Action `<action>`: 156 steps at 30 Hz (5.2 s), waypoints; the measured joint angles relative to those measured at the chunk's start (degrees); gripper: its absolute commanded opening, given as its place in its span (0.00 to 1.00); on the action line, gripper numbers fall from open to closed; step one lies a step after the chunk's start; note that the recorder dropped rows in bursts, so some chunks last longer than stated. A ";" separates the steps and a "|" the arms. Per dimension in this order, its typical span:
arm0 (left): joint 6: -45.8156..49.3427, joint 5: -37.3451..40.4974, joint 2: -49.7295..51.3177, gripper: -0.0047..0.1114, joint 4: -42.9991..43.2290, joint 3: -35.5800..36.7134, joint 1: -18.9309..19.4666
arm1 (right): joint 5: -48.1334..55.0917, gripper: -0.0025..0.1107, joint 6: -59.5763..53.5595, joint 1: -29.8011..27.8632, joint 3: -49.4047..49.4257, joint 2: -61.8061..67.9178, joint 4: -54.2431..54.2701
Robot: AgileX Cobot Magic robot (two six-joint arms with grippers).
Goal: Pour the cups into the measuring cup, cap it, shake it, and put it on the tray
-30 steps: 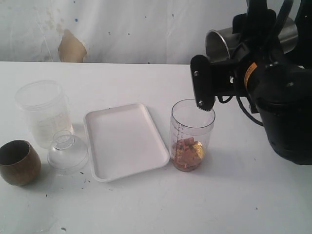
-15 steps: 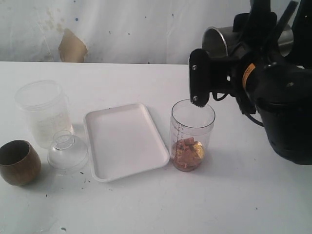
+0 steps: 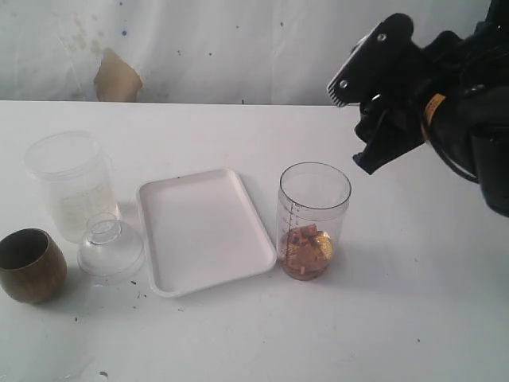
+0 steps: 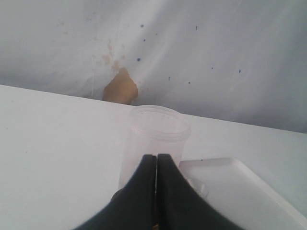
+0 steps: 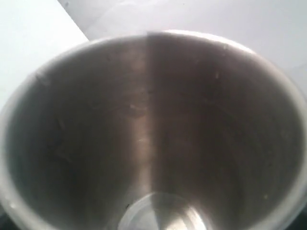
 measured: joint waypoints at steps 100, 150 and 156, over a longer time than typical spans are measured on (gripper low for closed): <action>-0.02 -1.28 0.00 0.05 0.00 0.00 0.00 | -76.36 0.88 -2.85 -24.75 -30.64 46.85 19.49; -0.02 -1.51 0.00 0.05 0.00 0.00 0.00 | -22.62 0.02 20.32 -32.25 -1.39 -3.26 0.61; -0.02 -1.51 0.00 0.05 0.00 0.00 0.00 | 2.63 0.02 -18.58 -28.20 -6.35 -0.90 36.12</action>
